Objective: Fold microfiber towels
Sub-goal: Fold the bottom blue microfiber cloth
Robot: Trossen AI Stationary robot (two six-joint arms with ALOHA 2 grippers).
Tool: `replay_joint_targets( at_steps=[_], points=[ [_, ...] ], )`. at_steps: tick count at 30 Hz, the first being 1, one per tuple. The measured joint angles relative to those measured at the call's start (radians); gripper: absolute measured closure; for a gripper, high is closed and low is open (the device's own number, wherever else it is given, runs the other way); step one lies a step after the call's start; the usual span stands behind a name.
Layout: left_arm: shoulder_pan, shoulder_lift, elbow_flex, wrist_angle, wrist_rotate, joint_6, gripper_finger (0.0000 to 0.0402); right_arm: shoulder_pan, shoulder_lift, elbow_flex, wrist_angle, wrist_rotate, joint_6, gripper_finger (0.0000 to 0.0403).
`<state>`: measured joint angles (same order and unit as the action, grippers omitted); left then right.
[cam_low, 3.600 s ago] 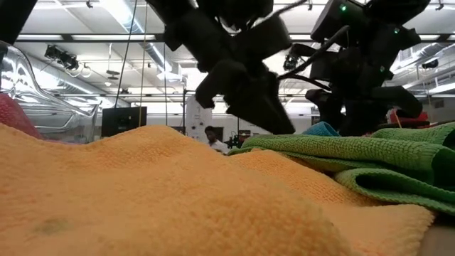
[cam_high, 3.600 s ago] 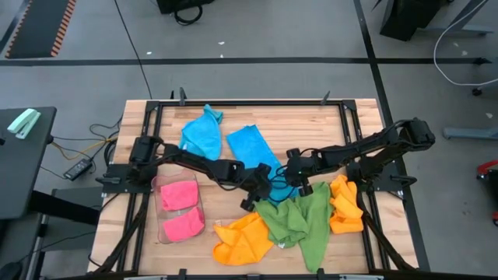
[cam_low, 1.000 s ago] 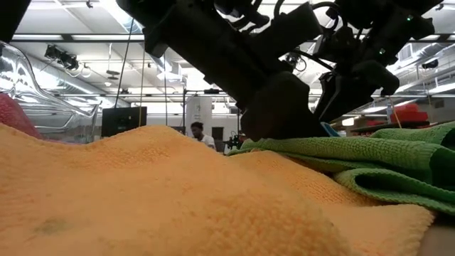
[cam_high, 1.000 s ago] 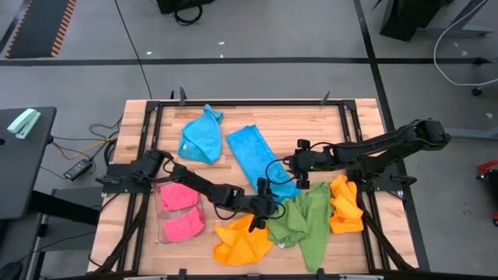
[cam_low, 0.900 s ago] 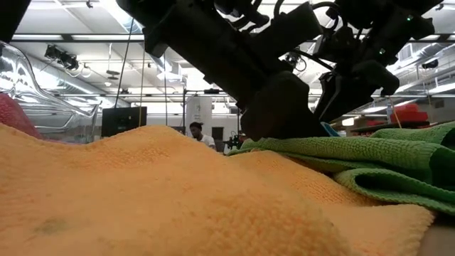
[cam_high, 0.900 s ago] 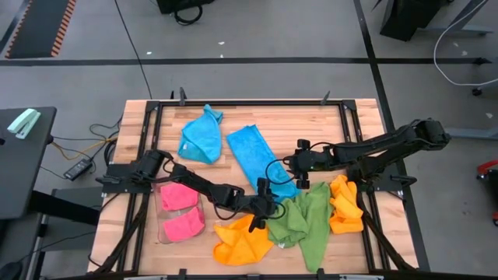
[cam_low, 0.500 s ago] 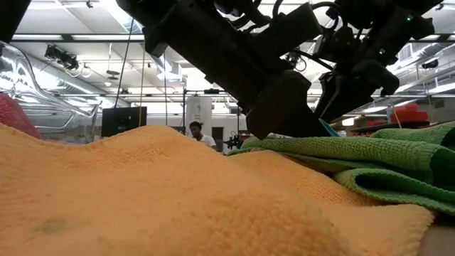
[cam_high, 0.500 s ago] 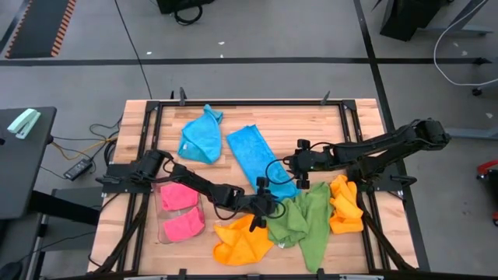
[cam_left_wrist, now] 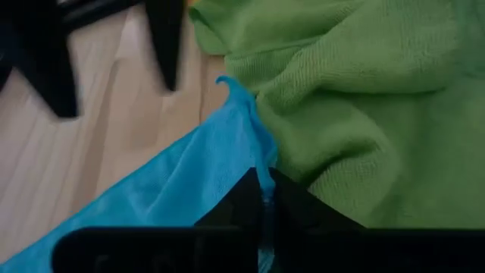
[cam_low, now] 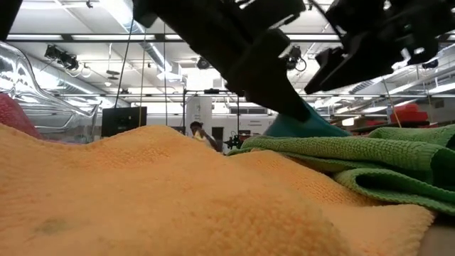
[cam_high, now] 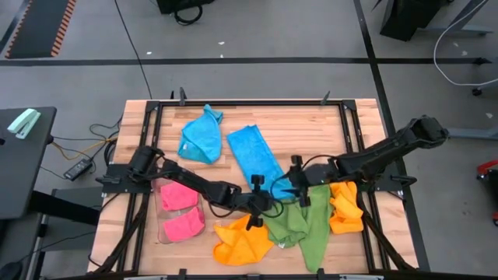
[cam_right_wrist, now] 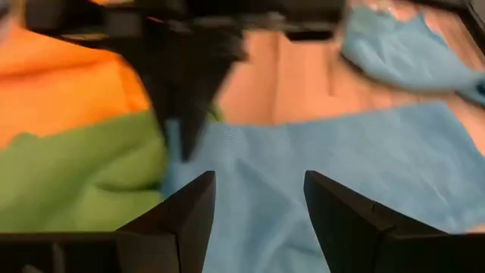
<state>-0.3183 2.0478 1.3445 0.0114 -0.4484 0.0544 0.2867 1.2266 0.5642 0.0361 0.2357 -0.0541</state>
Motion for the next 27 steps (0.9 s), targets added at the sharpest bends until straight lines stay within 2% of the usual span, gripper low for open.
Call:
replay_joint_targets(
  at_steps=[4, 9, 16, 23, 27],
  points=[
    [0.006, -0.026, 0.000, -0.050, 0.000, -0.063, 0.0382, 0.067, 0.029, 0.000, 0.033, 0.061, 0.004, 0.0191],
    [0.014, -0.030, -0.001, -0.081, 0.000, -0.103, 0.0393, 0.120, 0.148, 0.000, 0.130, 0.121, 0.004, 0.0191],
    [0.013, -0.032, -0.001, -0.110, 0.001, -0.154, 0.0370, 0.150, 0.240, 0.000, 0.175, 0.224, 0.026, 0.0191],
    [0.013, -0.033, -0.001, -0.115, 0.000, -0.175, 0.0393, 0.171, 0.267, 0.002, 0.199, 0.232, 0.043, 0.0191],
    [0.013, -0.033, -0.001, -0.121, 0.000, -0.191, 0.0383, 0.182, 0.290, 0.002, 0.227, 0.240, 0.043, 0.0191]
  ],
)
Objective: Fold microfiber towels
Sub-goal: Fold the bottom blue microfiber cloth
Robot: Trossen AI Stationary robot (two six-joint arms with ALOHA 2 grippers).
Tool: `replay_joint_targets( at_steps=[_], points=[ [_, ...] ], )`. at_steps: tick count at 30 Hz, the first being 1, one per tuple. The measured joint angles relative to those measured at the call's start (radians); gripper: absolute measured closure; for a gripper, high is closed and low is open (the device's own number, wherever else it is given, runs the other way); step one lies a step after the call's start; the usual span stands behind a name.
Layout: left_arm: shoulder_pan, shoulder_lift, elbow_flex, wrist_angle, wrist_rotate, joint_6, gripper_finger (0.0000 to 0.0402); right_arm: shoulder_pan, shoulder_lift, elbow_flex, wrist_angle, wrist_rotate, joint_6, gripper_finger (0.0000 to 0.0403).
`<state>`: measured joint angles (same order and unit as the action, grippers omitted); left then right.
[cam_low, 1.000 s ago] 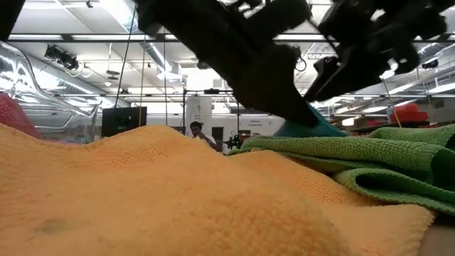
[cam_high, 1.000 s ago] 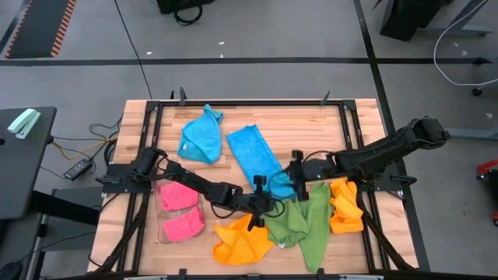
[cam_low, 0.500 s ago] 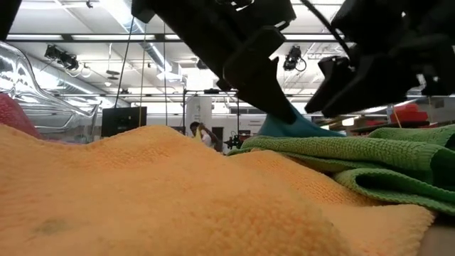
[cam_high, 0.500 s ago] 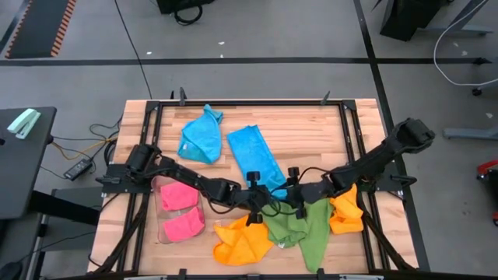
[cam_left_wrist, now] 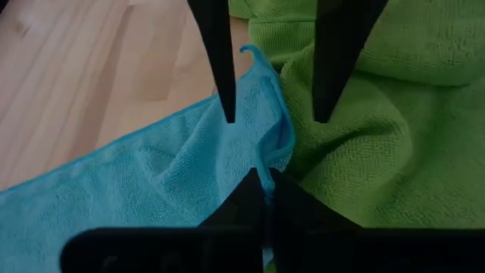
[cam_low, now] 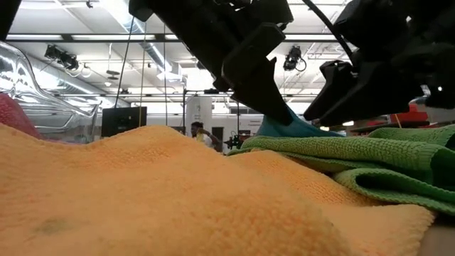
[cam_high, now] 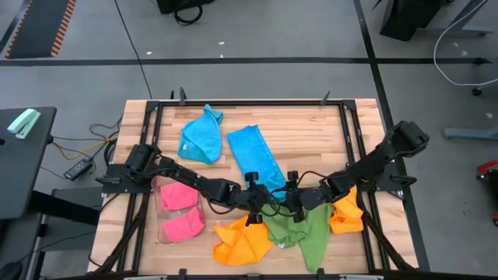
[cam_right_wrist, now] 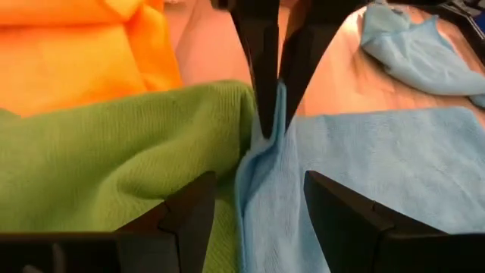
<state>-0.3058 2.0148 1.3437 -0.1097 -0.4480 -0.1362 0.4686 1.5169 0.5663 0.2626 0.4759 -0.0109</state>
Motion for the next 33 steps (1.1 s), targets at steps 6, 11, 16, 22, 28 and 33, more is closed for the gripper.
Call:
replay_joint_targets(
  at_steps=[6, 11, 16, 22, 28, 33],
  points=[
    [0.001, -0.005, 0.000, -0.009, 0.000, -0.015, 0.0368, 0.000, 0.078, 0.000, 0.042, 0.007, -0.003, 0.0191],
    [0.000, -0.014, 0.001, -0.018, 0.000, -0.015, 0.0389, -0.010, 0.103, 0.000, 0.036, 0.024, -0.002, 0.0212],
    [-0.002, -0.020, 0.001, -0.024, 0.000, -0.018, 0.0386, -0.016, 0.098, 0.000, 0.044, 0.025, 0.000, 0.0266],
    [-0.006, -0.021, 0.001, -0.050, 0.000, -0.032, 0.0366, -0.016, 0.098, 0.000, 0.042, 0.024, 0.002, 0.0317],
    [-0.020, -0.021, 0.001, -0.091, 0.000, -0.037, 0.0389, -0.029, 0.098, 0.004, 0.037, -0.013, -0.023, 0.0352],
    [-0.026, -0.021, 0.001, -0.093, 0.040, -0.037, 0.0381, -0.090, 0.101, 0.038, 0.040, -0.175, -0.062, 0.0361]
  ],
)
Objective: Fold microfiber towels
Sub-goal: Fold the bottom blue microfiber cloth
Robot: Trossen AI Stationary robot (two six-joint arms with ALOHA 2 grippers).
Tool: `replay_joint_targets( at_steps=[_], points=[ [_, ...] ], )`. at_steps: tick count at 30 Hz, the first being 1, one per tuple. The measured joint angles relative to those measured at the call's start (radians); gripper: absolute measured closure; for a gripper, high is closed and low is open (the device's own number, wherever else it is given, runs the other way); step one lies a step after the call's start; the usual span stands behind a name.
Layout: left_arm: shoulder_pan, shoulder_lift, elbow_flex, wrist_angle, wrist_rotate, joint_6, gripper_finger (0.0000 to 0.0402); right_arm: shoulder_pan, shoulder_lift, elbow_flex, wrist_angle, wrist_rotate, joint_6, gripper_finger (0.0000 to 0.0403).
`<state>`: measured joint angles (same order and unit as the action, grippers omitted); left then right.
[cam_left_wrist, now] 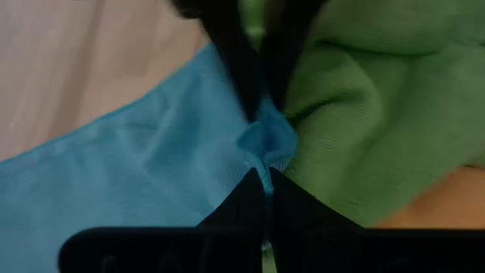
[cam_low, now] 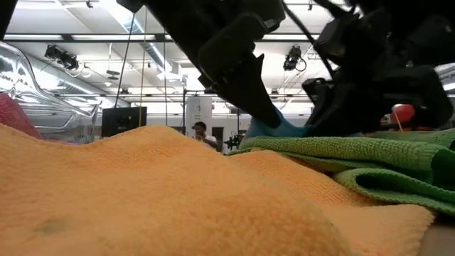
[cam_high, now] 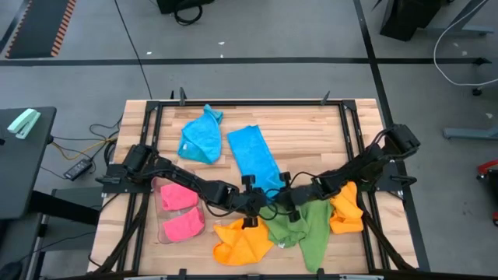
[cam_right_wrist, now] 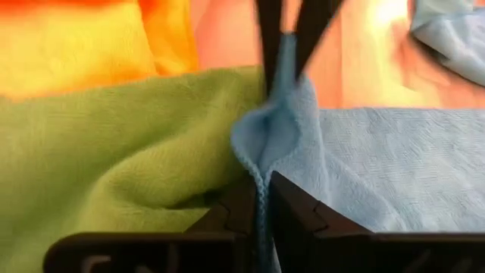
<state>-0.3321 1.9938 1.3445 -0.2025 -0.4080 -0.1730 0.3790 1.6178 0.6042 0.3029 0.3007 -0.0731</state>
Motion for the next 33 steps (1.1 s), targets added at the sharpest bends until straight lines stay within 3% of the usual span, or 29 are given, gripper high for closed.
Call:
replay_joint_targets(
  at_steps=[7, 12, 15, 18, 25, 33],
  points=[
    [-0.012, -0.006, 0.000, -0.119, 0.054, -0.002, 0.0326, -0.058, 0.001, 0.045, -0.097, -0.114, -0.045, 0.0361],
    [-0.030, -0.037, 0.000, -0.196, 0.024, 0.048, 0.0290, -0.082, 0.001, 0.086, -0.183, -0.137, -0.080, 0.0361],
    [-0.040, -0.045, -0.002, -0.270, -0.051, 0.063, 0.0280, -0.097, 0.001, 0.099, -0.200, -0.160, -0.105, 0.0361],
    [-0.044, -0.045, -0.008, -0.337, -0.145, 0.059, 0.0281, -0.115, 0.001, 0.100, -0.199, -0.197, -0.111, 0.0361],
    [-0.046, -0.045, -0.066, -0.286, -0.153, 0.050, 0.0303, -0.108, 0.001, 0.096, -0.205, -0.220, -0.097, 0.0361],
    [-0.068, -0.045, -0.077, -0.374, -0.181, 0.091, 0.0327, -0.081, 0.001, 0.096, -0.208, -0.220, -0.078, 0.0361]
  ],
)
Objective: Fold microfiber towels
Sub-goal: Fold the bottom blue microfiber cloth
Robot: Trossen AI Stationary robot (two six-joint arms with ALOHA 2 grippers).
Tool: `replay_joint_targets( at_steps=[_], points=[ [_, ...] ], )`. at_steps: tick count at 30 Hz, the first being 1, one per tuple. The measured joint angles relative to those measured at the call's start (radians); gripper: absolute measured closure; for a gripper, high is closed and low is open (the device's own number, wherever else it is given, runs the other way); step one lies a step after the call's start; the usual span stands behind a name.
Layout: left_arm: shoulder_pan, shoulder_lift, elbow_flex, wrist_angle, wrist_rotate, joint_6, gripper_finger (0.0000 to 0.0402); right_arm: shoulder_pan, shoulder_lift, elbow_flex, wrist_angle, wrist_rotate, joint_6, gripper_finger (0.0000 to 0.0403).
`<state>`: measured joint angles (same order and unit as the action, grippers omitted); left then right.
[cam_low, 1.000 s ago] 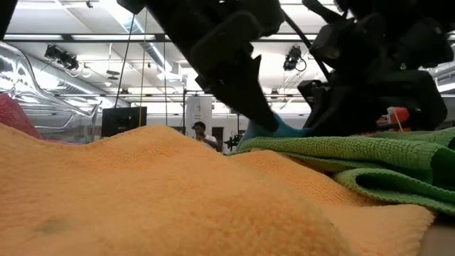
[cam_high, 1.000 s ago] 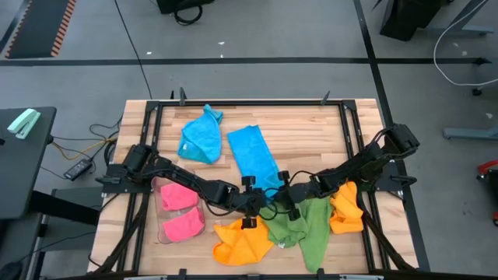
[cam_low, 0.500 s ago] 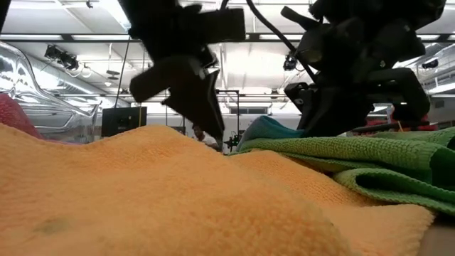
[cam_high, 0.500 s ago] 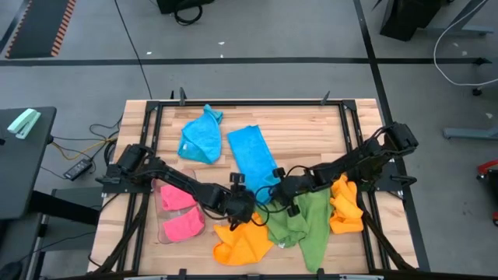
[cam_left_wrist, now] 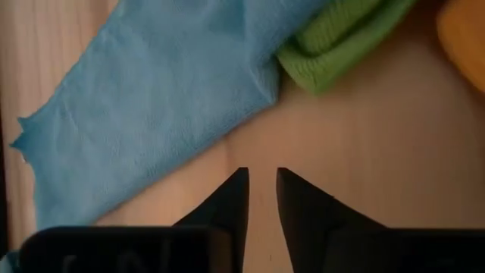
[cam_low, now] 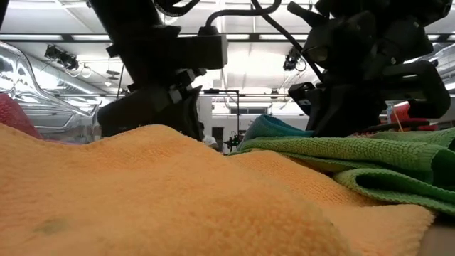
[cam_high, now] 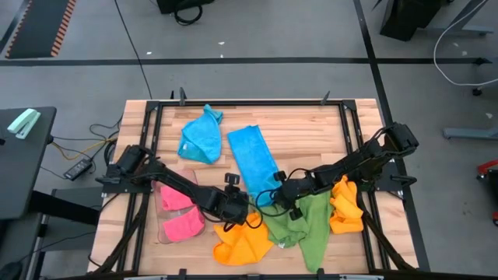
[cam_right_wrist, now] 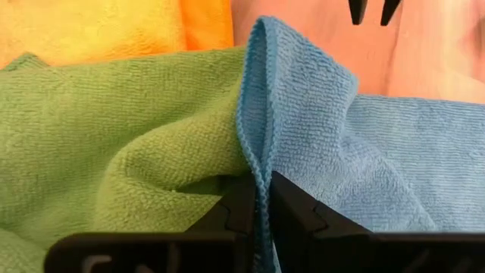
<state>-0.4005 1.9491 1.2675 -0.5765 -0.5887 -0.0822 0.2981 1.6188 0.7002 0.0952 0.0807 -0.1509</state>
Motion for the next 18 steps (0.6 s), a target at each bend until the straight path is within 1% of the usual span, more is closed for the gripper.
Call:
replay_joint_targets(
  at_steps=[4, 8, 12, 15, 18],
  points=[
    [-0.003, 0.000, 0.000, 0.013, -0.002, 0.071, 0.0340, -0.001, 0.000, 0.000, -0.001, 0.000, 0.005, 0.0361],
    [0.006, 0.000, -0.003, 0.067, 0.013, 0.134, 0.0353, 0.000, 0.000, 0.000, -0.004, 0.000, 0.014, 0.0361],
    [0.025, -0.001, -0.102, 0.247, 0.081, 0.197, 0.0363, 0.000, 0.000, 0.000, -0.010, 0.000, 0.016, 0.0361],
    [0.039, -0.002, -0.166, 0.359, 0.085, 0.233, 0.0369, 0.000, 0.000, 0.000, -0.015, 0.000, 0.023, 0.0361],
    [0.057, -0.023, -0.211, 0.434, 0.095, 0.268, 0.0375, 0.000, 0.000, 0.000, -0.016, 0.000, 0.027, 0.0361]
  ],
)
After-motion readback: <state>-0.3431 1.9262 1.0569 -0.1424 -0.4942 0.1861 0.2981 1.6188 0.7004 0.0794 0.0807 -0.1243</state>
